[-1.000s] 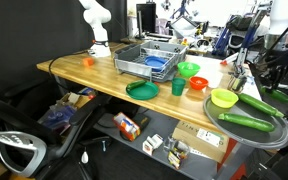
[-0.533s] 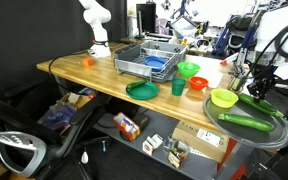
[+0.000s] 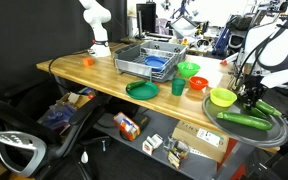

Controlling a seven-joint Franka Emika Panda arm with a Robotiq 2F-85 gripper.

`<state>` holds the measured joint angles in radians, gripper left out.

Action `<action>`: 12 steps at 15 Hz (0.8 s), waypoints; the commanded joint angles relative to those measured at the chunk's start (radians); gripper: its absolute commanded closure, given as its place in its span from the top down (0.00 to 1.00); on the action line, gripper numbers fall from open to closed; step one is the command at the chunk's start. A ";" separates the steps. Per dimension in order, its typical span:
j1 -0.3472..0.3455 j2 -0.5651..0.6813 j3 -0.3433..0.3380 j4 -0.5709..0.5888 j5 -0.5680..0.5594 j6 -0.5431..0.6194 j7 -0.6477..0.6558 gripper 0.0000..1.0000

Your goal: Remove the small pepper from the dark green plate and put it on the grey plate

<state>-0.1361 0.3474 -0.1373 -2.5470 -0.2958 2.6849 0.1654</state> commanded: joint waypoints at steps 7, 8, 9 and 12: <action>0.032 -0.001 -0.052 -0.025 0.015 0.014 -0.076 0.74; 0.033 -0.010 -0.055 -0.038 0.016 0.021 -0.073 0.80; 0.031 -0.022 -0.057 -0.056 0.020 0.034 -0.072 0.88; 0.037 -0.065 -0.070 -0.110 0.013 0.072 -0.060 1.00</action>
<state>-0.1197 0.3390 -0.1799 -2.5948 -0.2881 2.7110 0.1146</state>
